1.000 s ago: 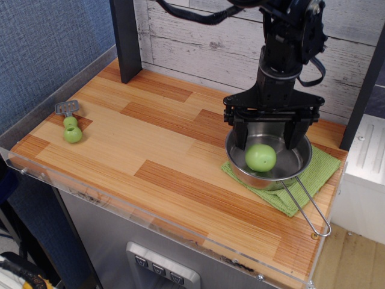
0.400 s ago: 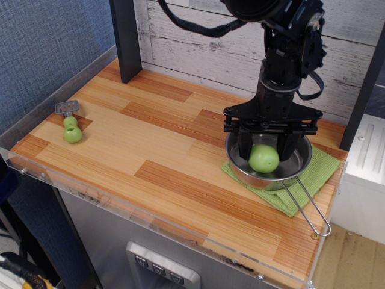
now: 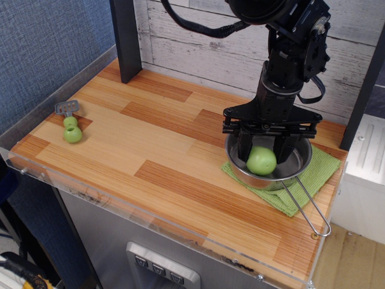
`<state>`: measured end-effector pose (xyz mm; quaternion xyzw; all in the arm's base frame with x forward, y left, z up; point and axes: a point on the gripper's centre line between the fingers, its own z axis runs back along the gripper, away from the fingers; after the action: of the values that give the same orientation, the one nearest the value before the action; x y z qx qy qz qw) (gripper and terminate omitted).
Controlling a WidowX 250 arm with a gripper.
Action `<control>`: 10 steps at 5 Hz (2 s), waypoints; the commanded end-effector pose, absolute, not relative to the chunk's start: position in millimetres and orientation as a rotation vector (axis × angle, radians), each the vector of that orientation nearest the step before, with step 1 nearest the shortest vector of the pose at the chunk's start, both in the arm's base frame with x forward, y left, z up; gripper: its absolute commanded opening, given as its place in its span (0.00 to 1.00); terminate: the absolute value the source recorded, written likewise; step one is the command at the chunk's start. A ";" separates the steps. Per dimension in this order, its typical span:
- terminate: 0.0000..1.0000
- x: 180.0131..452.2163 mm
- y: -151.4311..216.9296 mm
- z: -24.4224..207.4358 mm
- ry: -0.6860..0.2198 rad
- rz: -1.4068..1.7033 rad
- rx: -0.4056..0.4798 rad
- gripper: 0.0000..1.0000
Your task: Move the eggplant from the pot to left side of the table.
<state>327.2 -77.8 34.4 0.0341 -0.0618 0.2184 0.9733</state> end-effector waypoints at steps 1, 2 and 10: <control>0.00 330.7 -79.8 81.7 -0.223 0.415 0.031 0.00; 0.00 332.3 -81.1 102.4 -0.253 0.407 0.010 0.00; 0.00 365.2 112.3 95.8 -0.267 0.742 0.146 0.00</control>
<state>368.7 106.2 74.5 0.0760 -0.1029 0.3526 0.9270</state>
